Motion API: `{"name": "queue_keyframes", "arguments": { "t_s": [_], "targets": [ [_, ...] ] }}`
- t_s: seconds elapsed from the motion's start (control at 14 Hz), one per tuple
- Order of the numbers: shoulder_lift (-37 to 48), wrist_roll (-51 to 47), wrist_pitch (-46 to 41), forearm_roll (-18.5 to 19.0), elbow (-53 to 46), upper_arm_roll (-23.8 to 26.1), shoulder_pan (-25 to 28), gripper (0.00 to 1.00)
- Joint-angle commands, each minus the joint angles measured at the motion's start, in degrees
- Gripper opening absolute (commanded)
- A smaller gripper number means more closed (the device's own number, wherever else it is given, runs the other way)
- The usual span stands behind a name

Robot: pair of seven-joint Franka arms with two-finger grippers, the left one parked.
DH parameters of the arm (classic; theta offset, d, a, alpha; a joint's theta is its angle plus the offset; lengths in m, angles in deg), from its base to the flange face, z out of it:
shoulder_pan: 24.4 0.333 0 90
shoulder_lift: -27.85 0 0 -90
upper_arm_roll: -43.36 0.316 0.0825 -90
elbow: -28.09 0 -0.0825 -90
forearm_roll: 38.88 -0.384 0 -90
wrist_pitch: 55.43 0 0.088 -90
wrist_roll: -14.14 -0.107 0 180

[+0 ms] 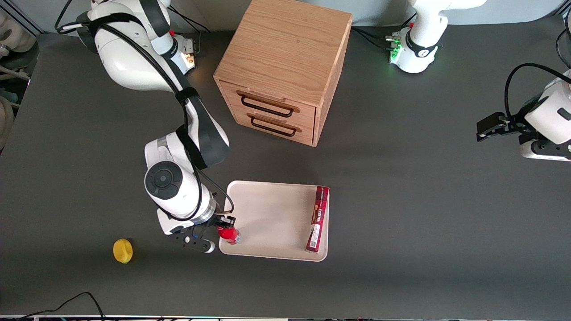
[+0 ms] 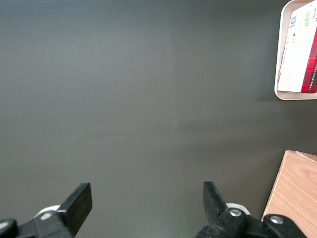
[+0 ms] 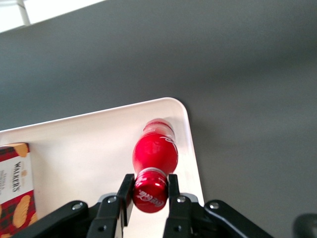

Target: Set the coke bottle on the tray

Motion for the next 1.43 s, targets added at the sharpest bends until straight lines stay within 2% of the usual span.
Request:
{"name": "queue_keyframes", "arguments": {
  "t_s": [0.0, 0.07, 0.21, 0.29, 0.5, 0.64, 0.86, 1.0, 1.21, 1.36],
  "targets": [
    [-1.93, -1.06, -0.47, -0.66, -2.56, -0.87, 0.72, 0.00],
    [-2.29, -1.15, -0.47, -0.66, -2.47, -0.87, 0.72, 0.00],
    [-2.46, -1.24, -0.38, -0.75, -2.47, -0.87, 0.46, 0.55],
    [-2.46, -1.15, -0.47, -0.75, -2.47, -0.87, 0.37, 1.00],
    [-0.63, 0.08, -1.34, -0.66, -2.47, -0.87, -0.51, 1.00],
    [3.92, 2.61, -7.29, -1.45, -0.55, -0.34, -2.87, 1.00],
    [14.81, 11.05, -16.97, -4.96, 6.20, 1.33, -9.72, 1.00],
    [23.33, 16.58, -18.57, -5.06, 16.02, 1.60, -13.15, 1.00],
    [36.43, 25.10, -15.68, -4.71, 32.11, 1.60, -18.59, 1.00],
    [45.56, 27.68, -12.09, -4.71, 42.30, 1.51, -20.37, 1.00]
  ]
}}
